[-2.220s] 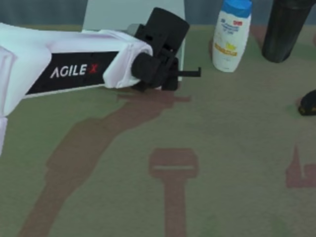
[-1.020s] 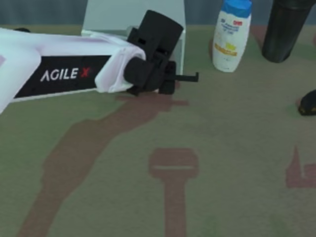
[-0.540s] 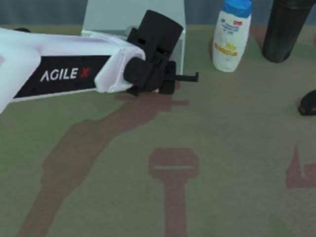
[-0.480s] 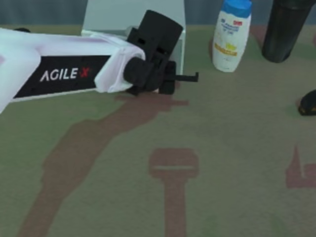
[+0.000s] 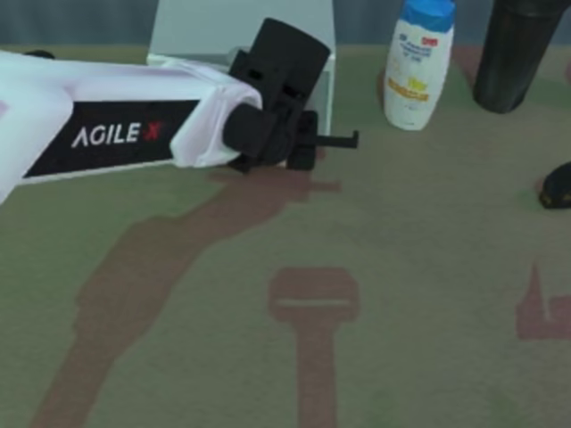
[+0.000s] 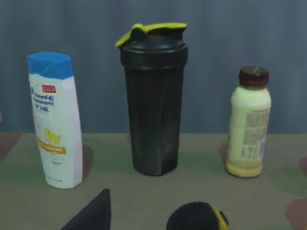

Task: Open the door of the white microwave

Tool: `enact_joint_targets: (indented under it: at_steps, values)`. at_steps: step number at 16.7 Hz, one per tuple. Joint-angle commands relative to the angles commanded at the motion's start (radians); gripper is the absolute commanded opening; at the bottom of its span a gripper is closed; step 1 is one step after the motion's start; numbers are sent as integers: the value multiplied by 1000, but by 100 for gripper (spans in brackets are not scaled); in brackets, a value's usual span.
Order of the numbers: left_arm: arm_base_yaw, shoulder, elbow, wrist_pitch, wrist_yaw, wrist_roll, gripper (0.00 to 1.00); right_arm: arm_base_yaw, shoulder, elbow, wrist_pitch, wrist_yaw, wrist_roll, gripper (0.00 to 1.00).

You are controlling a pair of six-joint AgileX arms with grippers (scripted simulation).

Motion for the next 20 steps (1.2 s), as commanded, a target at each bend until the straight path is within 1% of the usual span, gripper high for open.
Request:
enact_joint_targets:
  at_steps: [7, 20]
  values:
    - [17, -40, -64, 35, 35, 58, 0, 0, 0, 0, 0, 0, 0, 100]
    - [17, -40, -65, 35, 35, 58, 0, 0, 0, 0, 0, 0, 0, 100]
